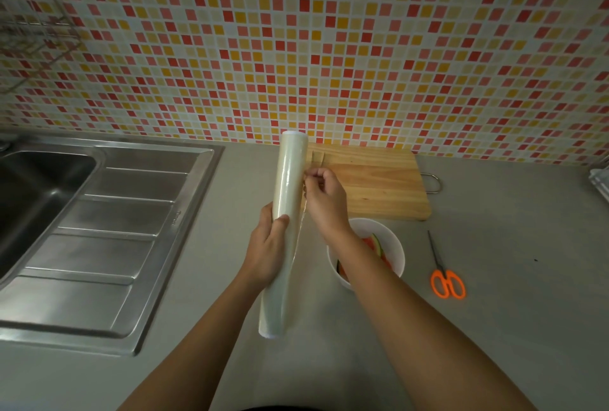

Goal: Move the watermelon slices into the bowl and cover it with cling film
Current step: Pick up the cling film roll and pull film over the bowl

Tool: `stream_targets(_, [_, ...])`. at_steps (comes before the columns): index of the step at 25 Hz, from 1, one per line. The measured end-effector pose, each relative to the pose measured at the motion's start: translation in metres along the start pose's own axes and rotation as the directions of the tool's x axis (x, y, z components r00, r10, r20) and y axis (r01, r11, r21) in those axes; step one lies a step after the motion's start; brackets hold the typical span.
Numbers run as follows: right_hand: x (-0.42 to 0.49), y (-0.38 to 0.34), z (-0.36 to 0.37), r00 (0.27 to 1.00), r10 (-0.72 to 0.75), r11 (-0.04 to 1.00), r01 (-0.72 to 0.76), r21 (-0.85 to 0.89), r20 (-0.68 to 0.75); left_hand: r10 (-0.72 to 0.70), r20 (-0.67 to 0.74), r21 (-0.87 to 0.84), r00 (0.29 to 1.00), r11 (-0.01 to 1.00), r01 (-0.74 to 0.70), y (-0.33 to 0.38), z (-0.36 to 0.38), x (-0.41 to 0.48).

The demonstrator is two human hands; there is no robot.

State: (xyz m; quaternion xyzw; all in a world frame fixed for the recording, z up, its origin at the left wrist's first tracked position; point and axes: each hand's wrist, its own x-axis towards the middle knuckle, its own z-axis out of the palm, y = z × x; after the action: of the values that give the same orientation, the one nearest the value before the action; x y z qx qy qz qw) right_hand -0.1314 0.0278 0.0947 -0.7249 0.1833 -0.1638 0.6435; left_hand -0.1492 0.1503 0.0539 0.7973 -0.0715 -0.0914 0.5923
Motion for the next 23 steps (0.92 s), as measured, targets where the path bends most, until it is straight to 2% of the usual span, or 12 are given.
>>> stream_targets(5, [-0.001,-0.002,-0.002,0.983,-0.176,0.984,0.175,-0.006,-0.055,0.038,-0.022,0.044,0.999,0.998,-0.037,0.003,-0.001,-0.001])
stream_targets(10, [0.005,-0.001,-0.003,0.990,-0.138,0.988,0.137,-0.072,-0.012,0.020,-0.017,0.067,1.000,0.998,-0.018,-0.004,-0.001,-0.002])
stream_targets(14, [0.002,0.001,0.005,0.986,-0.054,0.998,0.046,-0.053,-0.159,0.036,-0.024,0.108,0.999,0.994,-0.033,-0.009,0.000,-0.004])
stream_targets(23, [0.001,-0.006,-0.002,0.980,-0.189,0.982,0.188,-0.023,-0.063,0.075,0.015,0.134,0.997,0.988,-0.077,-0.007,-0.002,-0.009])
